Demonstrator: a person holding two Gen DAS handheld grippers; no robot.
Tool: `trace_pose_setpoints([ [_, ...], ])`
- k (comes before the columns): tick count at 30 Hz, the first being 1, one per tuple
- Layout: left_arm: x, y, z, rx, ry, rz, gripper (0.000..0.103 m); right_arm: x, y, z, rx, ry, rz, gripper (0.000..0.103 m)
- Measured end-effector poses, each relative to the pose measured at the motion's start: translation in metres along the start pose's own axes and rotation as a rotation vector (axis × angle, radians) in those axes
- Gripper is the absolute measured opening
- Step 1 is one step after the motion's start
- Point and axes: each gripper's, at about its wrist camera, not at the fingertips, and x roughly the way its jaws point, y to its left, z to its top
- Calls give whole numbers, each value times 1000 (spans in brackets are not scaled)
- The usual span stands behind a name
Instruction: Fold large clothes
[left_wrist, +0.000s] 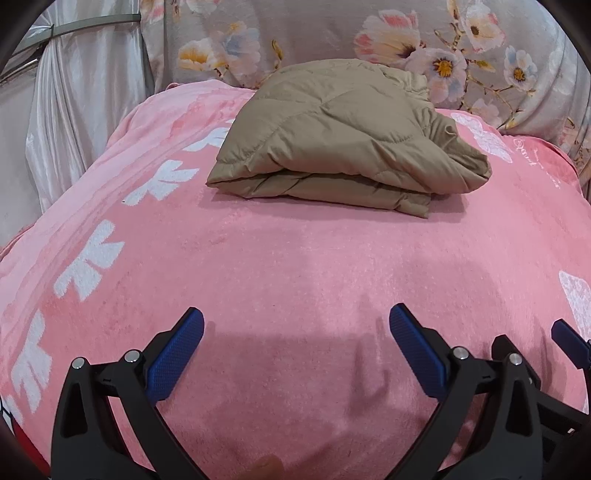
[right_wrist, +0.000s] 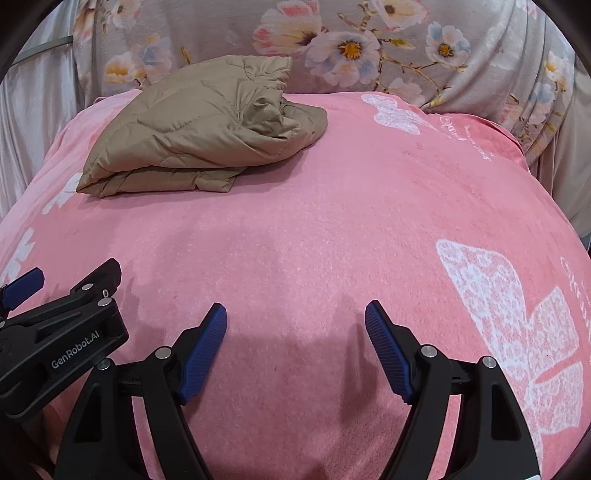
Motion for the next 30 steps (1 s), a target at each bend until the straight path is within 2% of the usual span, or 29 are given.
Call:
trace_pose_setpoints([
  [30, -5, -3, -2, 18, -8, 20, 98, 2, -8, 0, 28, 2, 13, 75],
])
